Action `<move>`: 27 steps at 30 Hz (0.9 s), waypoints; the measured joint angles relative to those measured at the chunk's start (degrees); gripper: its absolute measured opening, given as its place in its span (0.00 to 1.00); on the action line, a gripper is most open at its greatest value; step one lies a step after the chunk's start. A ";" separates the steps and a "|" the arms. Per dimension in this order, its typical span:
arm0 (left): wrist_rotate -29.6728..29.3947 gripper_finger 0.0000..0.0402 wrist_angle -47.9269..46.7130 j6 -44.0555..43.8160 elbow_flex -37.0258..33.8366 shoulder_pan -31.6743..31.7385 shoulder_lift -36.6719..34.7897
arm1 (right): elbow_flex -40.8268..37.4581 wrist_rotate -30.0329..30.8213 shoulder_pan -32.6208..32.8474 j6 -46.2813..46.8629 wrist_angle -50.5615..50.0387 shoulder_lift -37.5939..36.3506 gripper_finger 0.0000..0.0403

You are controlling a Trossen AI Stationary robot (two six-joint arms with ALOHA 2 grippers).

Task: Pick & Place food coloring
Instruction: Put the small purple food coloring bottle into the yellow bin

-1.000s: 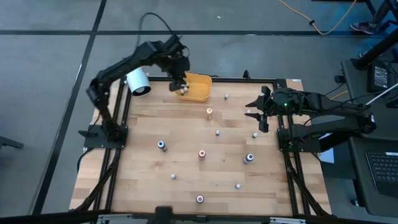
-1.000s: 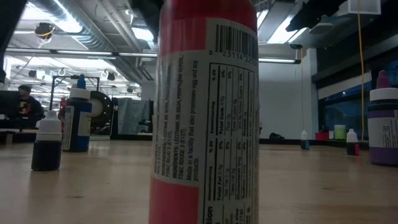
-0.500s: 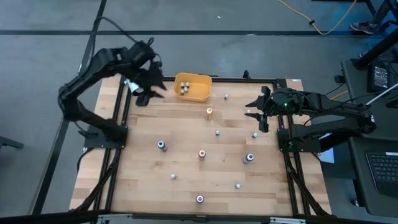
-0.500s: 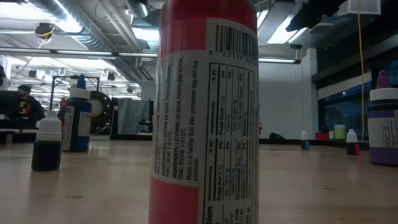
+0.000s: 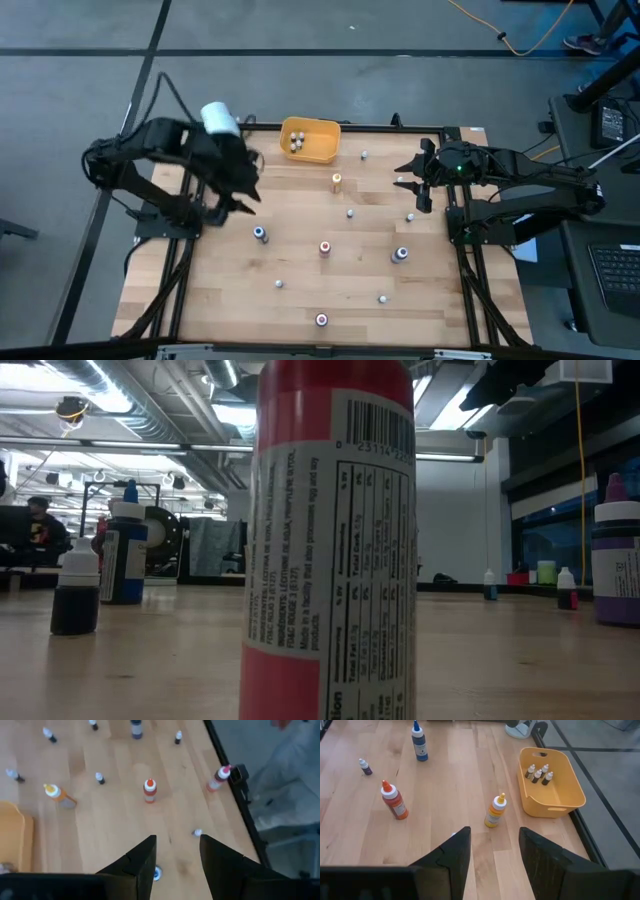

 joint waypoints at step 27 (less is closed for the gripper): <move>-18.84 0.51 7.40 -50.23 -10.51 -23.21 19.00 | 0.00 0.00 0.02 0.00 0.00 0.00 0.42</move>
